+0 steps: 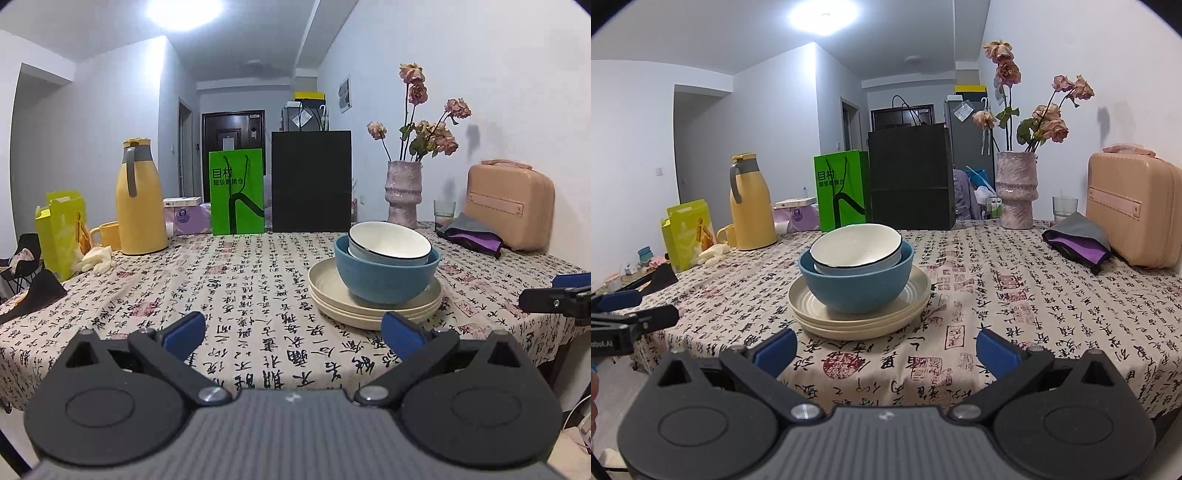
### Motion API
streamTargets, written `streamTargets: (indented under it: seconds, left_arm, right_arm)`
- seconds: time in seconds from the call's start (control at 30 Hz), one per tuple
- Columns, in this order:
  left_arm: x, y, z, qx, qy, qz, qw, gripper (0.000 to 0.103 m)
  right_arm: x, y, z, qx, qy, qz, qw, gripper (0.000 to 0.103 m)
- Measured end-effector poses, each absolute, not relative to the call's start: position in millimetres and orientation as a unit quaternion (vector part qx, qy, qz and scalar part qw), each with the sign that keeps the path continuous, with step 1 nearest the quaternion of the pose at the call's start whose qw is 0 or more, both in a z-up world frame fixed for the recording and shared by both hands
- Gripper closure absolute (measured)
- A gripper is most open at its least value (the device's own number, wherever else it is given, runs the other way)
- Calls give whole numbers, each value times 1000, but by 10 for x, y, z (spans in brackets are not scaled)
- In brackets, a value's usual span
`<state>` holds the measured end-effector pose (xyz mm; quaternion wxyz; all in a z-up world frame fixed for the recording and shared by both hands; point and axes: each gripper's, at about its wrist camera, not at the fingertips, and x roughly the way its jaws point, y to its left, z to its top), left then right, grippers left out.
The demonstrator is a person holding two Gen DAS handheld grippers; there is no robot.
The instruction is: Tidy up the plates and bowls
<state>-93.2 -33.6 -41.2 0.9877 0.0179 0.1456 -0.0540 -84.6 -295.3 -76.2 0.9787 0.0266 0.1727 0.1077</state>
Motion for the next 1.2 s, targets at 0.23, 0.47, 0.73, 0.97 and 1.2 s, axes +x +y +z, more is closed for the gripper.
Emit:
streamTargets:
  seconds: [0.23,0.47,0.73,0.97,1.2]
  left_arm:
    - [-931,-329,-428,16,149,-53,987,0]
    - [-932,-329,-431,16,149,-54,987,0]
    - [-930,-329,-433,16,149,-53,987,0]
    - [-932,-331,-432,16,149,-53,987,0]
    - [-933,-333,-434,15,149,-55,987,0]
  right_arm:
    - [-849,-2945,-772,26,175,109,978,0]
    - [-837,-2951,-784,26,177,111,978,0]
    - [-837,-2946,-783,26,177,110,978,0]
    - [-834,-2943,-782,25,177,111,978,0]
    - [-835,-2938,-782,24,178,111,977,0]
